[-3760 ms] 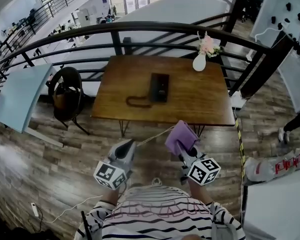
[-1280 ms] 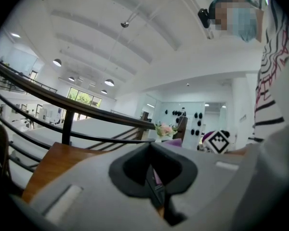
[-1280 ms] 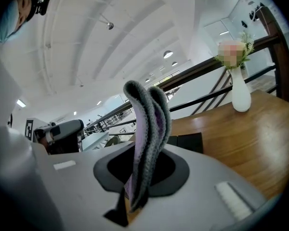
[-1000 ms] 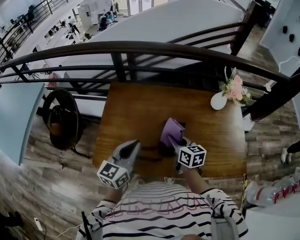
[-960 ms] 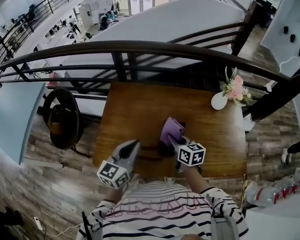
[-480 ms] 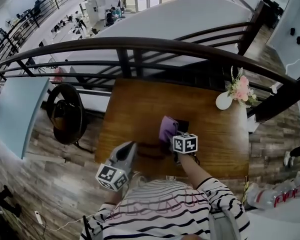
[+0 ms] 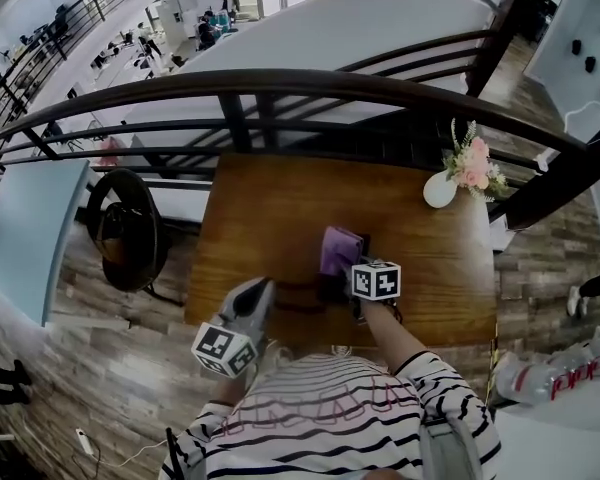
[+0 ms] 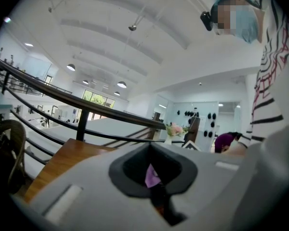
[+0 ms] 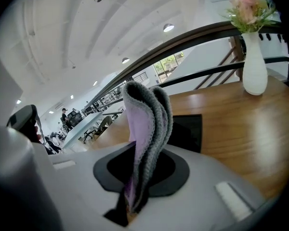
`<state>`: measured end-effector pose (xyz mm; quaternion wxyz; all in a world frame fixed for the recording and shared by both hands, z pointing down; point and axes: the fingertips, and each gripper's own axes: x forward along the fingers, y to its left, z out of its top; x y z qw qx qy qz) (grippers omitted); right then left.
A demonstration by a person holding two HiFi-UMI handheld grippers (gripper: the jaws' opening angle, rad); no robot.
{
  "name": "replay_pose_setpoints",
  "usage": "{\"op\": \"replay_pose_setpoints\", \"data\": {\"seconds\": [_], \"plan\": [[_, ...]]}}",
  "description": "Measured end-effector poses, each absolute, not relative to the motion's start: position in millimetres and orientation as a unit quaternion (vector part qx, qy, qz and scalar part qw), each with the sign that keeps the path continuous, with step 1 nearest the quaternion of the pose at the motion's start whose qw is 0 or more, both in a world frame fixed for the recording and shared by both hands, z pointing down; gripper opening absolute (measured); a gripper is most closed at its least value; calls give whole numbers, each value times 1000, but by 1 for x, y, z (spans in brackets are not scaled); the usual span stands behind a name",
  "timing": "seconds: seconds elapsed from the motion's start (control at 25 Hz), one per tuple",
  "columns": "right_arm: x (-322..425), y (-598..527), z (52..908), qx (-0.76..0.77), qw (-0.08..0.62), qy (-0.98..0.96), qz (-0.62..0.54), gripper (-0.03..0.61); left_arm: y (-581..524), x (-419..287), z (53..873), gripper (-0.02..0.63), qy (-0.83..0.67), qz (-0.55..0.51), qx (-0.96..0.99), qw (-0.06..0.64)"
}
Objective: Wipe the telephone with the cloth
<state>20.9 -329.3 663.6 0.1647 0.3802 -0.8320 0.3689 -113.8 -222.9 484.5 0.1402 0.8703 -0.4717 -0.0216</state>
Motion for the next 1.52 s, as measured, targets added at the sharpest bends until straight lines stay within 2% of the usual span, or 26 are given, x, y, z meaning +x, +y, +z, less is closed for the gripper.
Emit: {"op": "replay_pose_setpoints", "data": {"seconds": [0.48, 0.76, 1.04, 1.28, 1.52], "plan": [[101, -323, 671, 442, 154, -799, 378, 51, -231, -70, 488, 0, -423, -21, 894, 145], [114, -316, 664, 458, 135, -790, 384, 49, -227, -59, 487, 0, -409, -18, 901, 145], [71, -299, 644, 420, 118, -827, 354, 49, -219, -68, 488, 0, -417, -16, 897, 146], [12, -282, 654, 363, 139, -852, 350, 49, -210, -80, 488, 0, -431, -15, 890, 148], [-4, -281, 676, 359, 166, -845, 360, 49, -202, -89, 489, 0, -440, -13, 885, 150]]}}
